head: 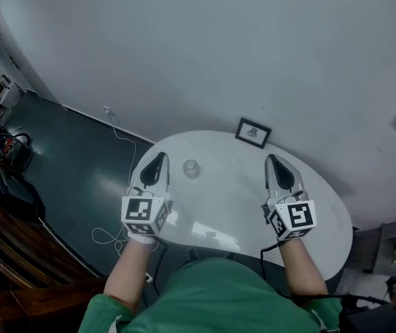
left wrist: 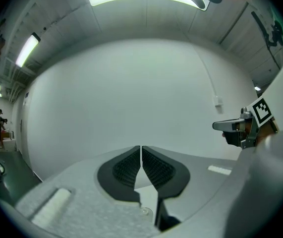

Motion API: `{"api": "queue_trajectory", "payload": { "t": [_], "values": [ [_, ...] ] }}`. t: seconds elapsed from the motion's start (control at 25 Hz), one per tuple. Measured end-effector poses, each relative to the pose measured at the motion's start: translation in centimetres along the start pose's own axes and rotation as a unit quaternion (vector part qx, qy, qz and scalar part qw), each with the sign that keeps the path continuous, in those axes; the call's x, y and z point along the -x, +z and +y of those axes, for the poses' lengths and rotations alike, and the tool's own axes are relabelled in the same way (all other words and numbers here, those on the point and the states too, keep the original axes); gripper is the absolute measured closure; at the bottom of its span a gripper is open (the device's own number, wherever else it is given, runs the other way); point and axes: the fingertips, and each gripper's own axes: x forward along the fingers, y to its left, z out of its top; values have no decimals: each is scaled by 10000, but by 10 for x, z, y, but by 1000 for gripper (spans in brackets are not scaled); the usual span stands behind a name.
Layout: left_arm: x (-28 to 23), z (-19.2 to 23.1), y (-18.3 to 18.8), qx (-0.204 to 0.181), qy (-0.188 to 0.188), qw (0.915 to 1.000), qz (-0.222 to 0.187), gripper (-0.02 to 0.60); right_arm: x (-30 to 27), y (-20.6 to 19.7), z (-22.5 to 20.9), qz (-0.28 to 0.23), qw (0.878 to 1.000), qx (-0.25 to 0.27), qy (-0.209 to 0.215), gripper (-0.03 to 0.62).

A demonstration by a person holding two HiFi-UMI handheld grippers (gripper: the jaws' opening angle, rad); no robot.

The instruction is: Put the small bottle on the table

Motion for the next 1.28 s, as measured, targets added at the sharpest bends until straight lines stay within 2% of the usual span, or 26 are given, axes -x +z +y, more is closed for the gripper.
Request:
{"api": "queue_trajectory", "payload": {
  "t": [0.12,0.32,0.52,1.28],
  "values": [
    [1,2,5,-113,1,9999,-61,560,-1,1,-1,39,10000,28,31,595],
    [-3,13,11,-94,99,9998,-112,560,-3,0,-9,99,10000,3,-4,595],
    [-5,14,9,-70,101,9999,-77,560,-5,-3,-7,101,9999,6,91,595],
    [-13,17,0,-54,83,10000,5,560,-10,-9,-17,156,9999,17,27,595]
  ]
}}
